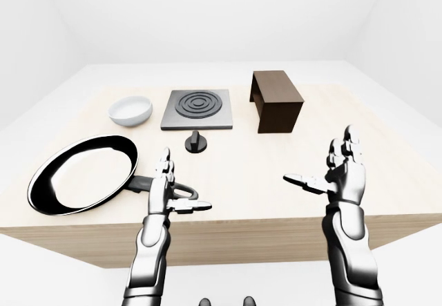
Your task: Turn on the stove.
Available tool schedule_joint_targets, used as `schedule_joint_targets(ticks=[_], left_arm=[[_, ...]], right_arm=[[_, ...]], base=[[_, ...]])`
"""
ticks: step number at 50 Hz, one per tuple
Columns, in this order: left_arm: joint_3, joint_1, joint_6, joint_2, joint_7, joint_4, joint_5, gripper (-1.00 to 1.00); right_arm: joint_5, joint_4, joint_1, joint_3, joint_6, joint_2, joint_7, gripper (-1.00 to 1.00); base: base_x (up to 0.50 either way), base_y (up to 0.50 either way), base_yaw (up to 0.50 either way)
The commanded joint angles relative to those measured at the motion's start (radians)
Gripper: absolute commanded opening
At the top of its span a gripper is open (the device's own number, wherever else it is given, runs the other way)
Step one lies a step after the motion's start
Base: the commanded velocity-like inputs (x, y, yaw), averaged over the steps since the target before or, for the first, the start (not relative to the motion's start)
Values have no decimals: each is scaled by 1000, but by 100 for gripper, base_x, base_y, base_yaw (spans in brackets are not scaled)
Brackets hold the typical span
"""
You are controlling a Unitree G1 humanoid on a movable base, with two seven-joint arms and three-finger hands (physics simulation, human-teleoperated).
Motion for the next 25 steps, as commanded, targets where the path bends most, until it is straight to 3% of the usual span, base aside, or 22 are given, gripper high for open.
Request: schedule_joint_targets(ticks=[1, 6, 11, 14, 17, 22, 25], left_arm=[[-2, -1, 1, -1, -1, 4, -3, 100], [-2, -3, 6, -1, -2, 1, -5, 100], [-3, -3, 7, -1, -1, 0, -5, 100], [-1, 0, 22, -4, -11, -14, -26, 100], [12, -9, 14, 0, -8, 7, -41, 100], [10, -6, 28, -5, -15, 0, -63, 100], [13, -13, 16, -1, -12, 23, -65, 100]], right_arm=[[63, -105, -6, -92, 5, -24, -87, 100], [88, -138, -12, -127, 5, -39, -89, 100], [84, -134, -10, -120, 5, -35, -84, 100], [84, -137, -9, -115, 5, -36, -74, 100], [81, -132, -7, -107, 5, -34, -62, 100], [78, -131, -8, -100, 5, -33, -52, 100], [58, -110, -7, -85, 5, -30, -45, 100]], base=[[0, 0, 0], [0, 0, 0], [0, 0, 0], [0, 0, 0], [0, 0, 0], [0, 0, 0], [0, 0, 0]])
